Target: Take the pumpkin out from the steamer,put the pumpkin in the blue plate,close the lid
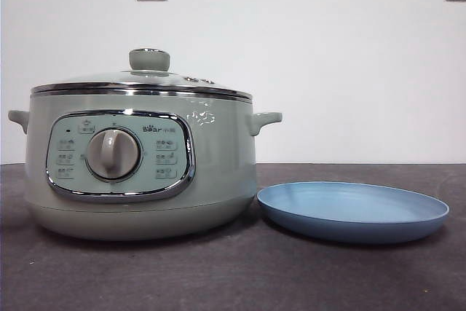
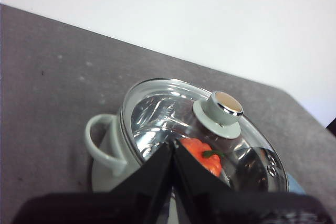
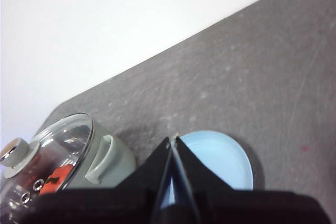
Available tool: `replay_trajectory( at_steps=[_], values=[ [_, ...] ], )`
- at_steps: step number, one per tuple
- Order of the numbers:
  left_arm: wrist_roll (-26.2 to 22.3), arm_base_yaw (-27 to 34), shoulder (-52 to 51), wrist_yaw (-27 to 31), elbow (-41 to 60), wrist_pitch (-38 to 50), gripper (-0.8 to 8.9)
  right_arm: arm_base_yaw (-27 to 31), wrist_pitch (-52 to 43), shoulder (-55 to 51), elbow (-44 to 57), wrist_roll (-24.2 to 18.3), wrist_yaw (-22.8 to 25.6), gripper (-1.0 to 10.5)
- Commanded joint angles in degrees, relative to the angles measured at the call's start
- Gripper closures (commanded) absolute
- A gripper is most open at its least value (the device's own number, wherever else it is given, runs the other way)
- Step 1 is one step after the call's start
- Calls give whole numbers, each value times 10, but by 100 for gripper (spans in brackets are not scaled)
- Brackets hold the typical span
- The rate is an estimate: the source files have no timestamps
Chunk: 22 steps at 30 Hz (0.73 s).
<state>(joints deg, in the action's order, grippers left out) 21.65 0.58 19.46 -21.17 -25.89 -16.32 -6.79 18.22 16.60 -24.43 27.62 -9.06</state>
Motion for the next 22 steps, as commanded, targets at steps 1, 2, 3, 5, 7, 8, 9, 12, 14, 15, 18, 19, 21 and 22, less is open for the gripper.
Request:
replay_trajectory(
  at_steps=[1,2,3,5,7,8,9,12,14,15,18,19,21,22],
  values=[
    [-60,1,36,-2,-42,-20,822,0,16,45,-52,-59,-1,963],
    [-73,1,50,-2,-60,-32,822,0,27,62,-73,-73,-1,963],
    [-83,1,61,-3,-74,-42,822,0,37,77,-91,-87,0,963],
    [-106,1,85,-3,-108,-68,822,0,66,112,-136,-118,0,963],
    [-125,1,105,-3,-139,-92,822,0,94,144,-178,-145,-1,963],
    [-135,1,115,-4,-155,-106,822,0,109,161,-202,-160,-1,963],
    [-144,1,124,-4,-170,-118,822,0,124,175,-221,-173,-1,963],
    [-176,1,151,-16,-217,-159,821,0,176,220,-288,-220,-20,963],
    [-193,1,170,-20,-246,-186,816,0,214,248,-329,-243,-55,963],
    [-203,1,181,-21,-261,-202,816,0,235,264,-350,-254,-77,963],
    [-220,0,209,-50,-298,-236,809,0,297,308,-404,-283,-127,906],
    [-219,0,219,-59,-308,-244,784,0,315,321,-419,-292,-138,865],
    [-219,0,234,-74,-323,-252,650,0,337,342,-440,-301,-151,746],
    [-219,0,240,-79,-329,-253,568,-1,342,350,-446,-301,-150,669]
  ],
)
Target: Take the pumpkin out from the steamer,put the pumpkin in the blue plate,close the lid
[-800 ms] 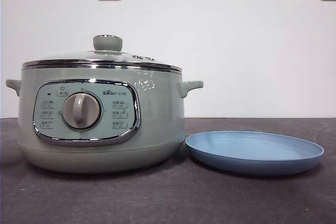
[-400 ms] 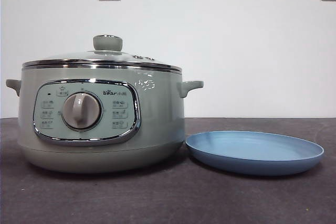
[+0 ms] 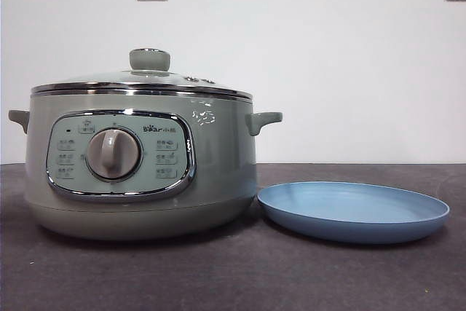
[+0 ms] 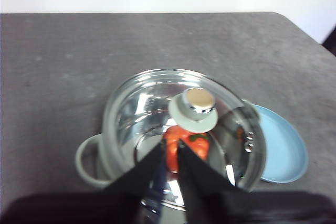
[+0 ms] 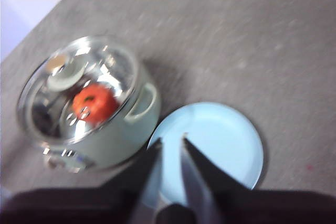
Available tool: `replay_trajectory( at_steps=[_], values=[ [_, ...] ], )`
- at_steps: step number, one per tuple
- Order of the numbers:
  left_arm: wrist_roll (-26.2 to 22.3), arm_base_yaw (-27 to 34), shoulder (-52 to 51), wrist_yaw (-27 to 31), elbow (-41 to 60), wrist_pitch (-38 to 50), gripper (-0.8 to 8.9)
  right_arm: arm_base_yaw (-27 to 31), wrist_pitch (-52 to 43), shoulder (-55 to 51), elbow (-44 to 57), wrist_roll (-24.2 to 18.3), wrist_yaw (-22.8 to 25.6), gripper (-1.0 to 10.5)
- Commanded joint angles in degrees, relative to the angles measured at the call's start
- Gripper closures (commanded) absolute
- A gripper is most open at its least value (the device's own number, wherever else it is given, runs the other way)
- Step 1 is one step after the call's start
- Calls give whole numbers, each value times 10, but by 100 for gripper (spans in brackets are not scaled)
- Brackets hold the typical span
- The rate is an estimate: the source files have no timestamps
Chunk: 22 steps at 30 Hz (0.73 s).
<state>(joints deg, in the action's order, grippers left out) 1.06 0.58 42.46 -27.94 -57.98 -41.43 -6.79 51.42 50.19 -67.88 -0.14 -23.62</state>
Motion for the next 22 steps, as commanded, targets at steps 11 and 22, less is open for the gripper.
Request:
replay_trajectory(
  at_steps=[11,22],
  values=[
    [9,-52,85,-21,-25,36,489,-3,9,49,-15,-19,-5,470],
    [23,-179,191,113,-25,127,459,-31,0,53,-15,-12,-4,474]
  ],
)
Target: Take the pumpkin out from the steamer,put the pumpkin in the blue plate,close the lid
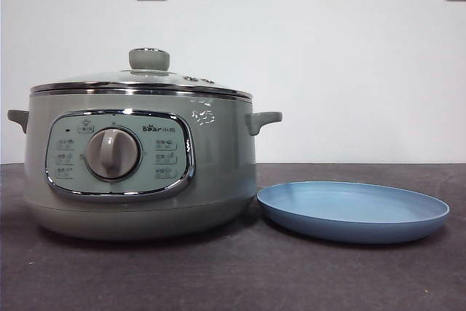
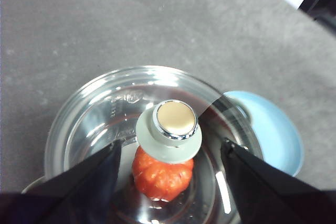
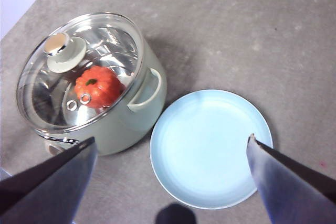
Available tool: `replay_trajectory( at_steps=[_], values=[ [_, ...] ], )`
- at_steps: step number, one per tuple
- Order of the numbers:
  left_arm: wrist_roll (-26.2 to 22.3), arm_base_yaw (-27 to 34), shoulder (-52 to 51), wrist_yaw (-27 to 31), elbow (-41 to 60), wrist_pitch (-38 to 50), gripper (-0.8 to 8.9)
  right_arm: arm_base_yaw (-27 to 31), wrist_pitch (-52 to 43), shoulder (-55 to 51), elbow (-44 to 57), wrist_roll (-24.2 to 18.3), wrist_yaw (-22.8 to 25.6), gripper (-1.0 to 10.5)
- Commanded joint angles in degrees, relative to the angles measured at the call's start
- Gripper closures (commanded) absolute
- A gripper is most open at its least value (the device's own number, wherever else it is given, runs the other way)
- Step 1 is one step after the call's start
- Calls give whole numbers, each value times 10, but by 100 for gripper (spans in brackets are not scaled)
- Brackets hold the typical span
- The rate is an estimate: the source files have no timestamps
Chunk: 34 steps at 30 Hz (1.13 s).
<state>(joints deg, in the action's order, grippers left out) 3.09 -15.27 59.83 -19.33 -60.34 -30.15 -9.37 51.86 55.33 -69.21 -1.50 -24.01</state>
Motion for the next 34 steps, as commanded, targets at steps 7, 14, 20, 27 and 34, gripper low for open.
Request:
replay_trajectory(
  at_steps=[7,14,20,27,34],
  values=[
    [1,-76,90,79,-21,36,459,-13,-5,10,-1,6,1,474],
    [-8,-93,162,103,-70,34,460,-13,-5,20,-1,5,1,474],
    [-15,-96,206,103,-85,31,462,-13,-5,21,-1,5,1,474],
    [-22,-100,225,102,-85,10,468,-13,-5,21,-1,5,1,474],
    [-36,-103,225,101,-85,8,581,-13,-10,21,-1,5,1,474]
  ],
)
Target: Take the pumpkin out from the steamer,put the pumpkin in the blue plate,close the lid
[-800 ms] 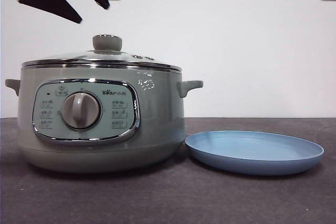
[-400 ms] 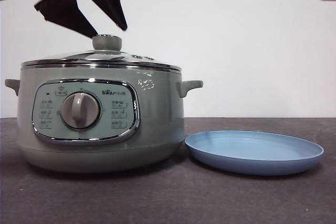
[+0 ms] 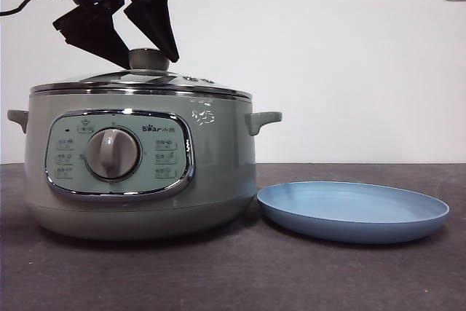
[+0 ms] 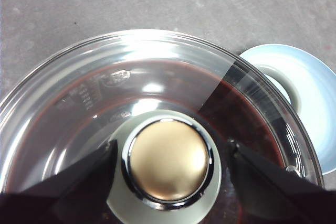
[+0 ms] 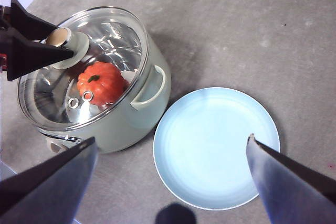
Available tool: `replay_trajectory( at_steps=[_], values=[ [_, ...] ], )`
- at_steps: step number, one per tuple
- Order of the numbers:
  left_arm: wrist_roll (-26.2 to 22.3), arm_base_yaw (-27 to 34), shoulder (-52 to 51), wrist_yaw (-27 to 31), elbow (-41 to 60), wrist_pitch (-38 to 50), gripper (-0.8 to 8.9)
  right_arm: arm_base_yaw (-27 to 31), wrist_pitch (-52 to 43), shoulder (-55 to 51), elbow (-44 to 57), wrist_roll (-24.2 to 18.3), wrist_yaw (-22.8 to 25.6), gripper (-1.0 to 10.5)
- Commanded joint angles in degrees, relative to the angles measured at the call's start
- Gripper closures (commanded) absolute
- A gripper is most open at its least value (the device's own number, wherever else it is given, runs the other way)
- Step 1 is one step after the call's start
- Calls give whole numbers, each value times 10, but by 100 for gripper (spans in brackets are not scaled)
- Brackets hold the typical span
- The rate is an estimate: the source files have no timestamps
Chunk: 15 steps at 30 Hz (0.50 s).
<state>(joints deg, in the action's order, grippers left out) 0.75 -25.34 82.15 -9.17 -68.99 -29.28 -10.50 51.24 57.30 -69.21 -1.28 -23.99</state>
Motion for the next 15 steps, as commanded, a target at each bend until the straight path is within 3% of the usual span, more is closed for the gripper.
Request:
replay_trajectory(
  at_steps=[1,3,15],
  values=[
    [-20,-3,2,-1,2,-3,671,-1,-4,1,-1,3,0,474],
    [-30,-3,2,-1,2,-7,839,-1,-4,1,-1,3,0,474],
    [-38,-2,-22,11,-31,-11,821,-1,-16,1,-1,11,-1,474]
  ],
)
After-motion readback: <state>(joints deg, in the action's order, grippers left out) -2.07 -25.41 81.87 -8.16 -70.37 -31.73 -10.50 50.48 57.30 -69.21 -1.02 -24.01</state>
